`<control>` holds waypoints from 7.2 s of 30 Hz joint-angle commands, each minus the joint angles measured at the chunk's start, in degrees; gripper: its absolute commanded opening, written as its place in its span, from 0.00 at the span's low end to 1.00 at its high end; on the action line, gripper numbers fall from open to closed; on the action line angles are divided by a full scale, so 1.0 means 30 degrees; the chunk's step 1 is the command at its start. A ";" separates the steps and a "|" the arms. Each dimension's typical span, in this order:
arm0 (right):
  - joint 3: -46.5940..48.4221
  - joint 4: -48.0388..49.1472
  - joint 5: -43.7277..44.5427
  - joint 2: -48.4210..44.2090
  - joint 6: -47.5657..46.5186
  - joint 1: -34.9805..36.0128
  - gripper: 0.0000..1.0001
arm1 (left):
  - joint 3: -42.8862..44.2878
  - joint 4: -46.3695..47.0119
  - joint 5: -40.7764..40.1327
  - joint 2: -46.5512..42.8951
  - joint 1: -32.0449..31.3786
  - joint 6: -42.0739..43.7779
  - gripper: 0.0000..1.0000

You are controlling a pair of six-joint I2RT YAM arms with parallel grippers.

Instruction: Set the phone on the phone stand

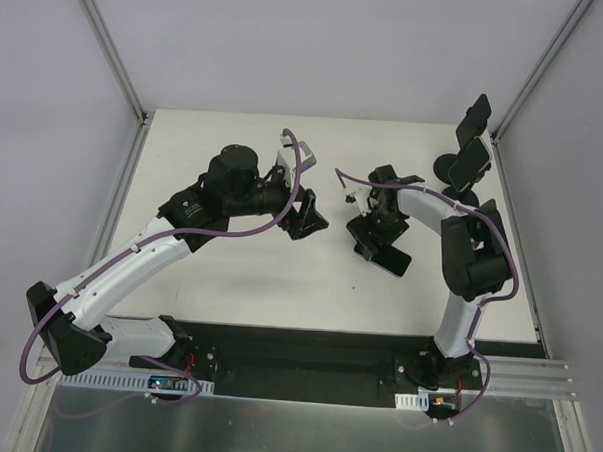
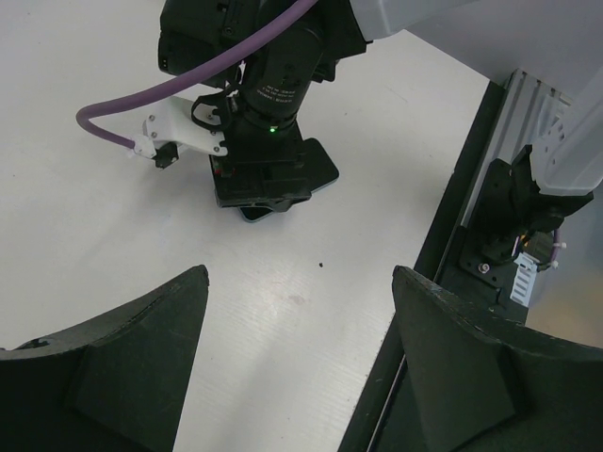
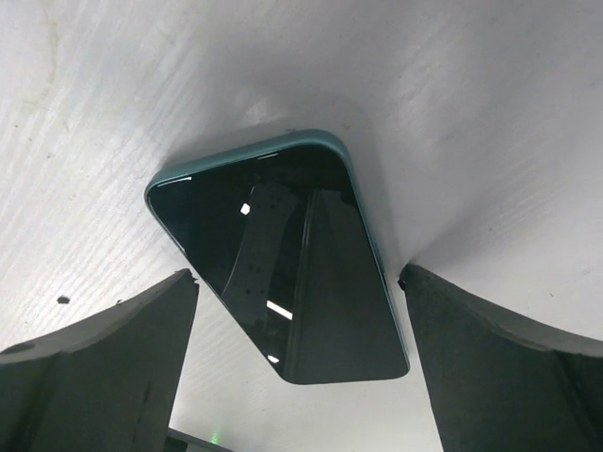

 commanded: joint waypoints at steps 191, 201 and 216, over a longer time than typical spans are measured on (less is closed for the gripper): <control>-0.9443 1.1270 -1.8821 -2.2017 1.4121 -0.6115 0.01 | 0.0254 0.4557 1.0703 0.5628 -0.1538 -0.4635 0.40; -0.6832 0.3372 0.1588 -2.2785 0.8166 -0.7841 0.01 | 0.0402 0.1188 0.2870 0.2933 -0.1127 -0.4055 0.90; -0.7946 1.3038 -0.1403 -1.7923 0.4474 -1.4287 0.00 | 0.0606 0.1158 0.3890 0.1818 -0.1244 -0.4141 0.89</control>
